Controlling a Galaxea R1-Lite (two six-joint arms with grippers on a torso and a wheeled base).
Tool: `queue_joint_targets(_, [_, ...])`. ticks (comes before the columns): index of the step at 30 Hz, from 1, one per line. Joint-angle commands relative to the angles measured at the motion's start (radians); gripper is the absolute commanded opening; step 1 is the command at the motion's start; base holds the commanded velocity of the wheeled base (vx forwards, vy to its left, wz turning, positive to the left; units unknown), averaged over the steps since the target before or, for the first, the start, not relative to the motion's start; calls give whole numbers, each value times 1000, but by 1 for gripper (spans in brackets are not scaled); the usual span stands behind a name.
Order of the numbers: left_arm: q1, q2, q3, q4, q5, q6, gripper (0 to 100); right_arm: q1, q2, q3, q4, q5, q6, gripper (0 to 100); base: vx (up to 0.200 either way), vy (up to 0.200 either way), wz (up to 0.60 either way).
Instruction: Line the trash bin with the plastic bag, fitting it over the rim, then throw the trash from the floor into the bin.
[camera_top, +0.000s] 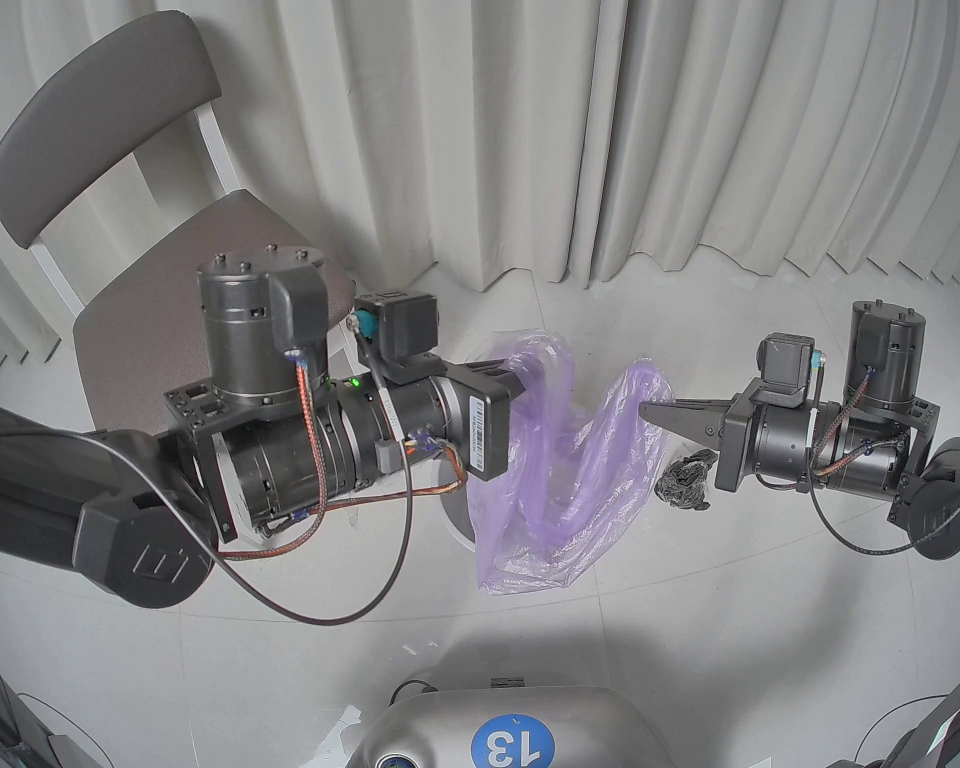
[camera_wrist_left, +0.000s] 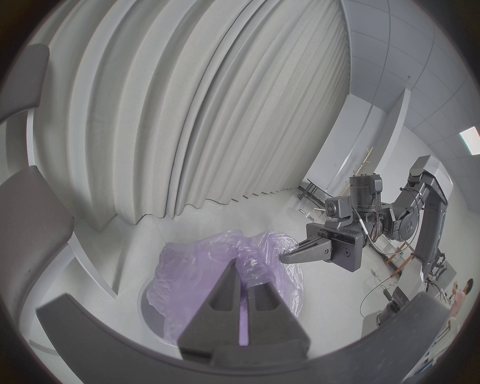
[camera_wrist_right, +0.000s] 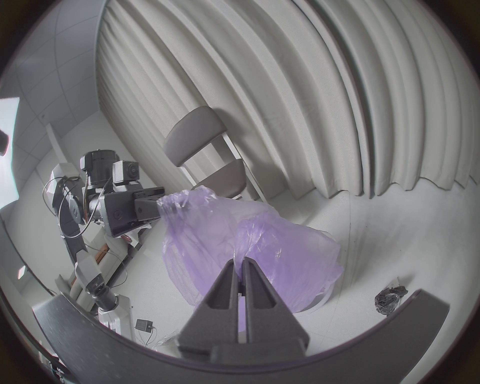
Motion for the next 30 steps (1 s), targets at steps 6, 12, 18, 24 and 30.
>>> queue_joint_targets(6, [5, 3, 18, 1, 1, -18, 0, -1, 28, 16, -1, 1, 1, 0, 0, 0, 0])
queue_joint_targets(12, [7, 8, 44, -5, 1, -20, 0, 7, 62, 39, -1, -4, 2, 0, 0, 0, 0])
queue_joint_targets(18, [24, 2, 83, -6, -2, -20, 0, 45, 124, 27, -35, -8, 11, 0, 0, 0, 0])
queue_joint_targets(24, [51, 37, 89, -16, -19, -25, 0, 61, 206, 19, -119, -25, 22, 0, 0, 0, 0])
queue_joint_targets(30, [53, 65, 98, -83, -30, -49, 0, 61, 224, 18, -124, -37, 31, 0, 0, 0, 0])
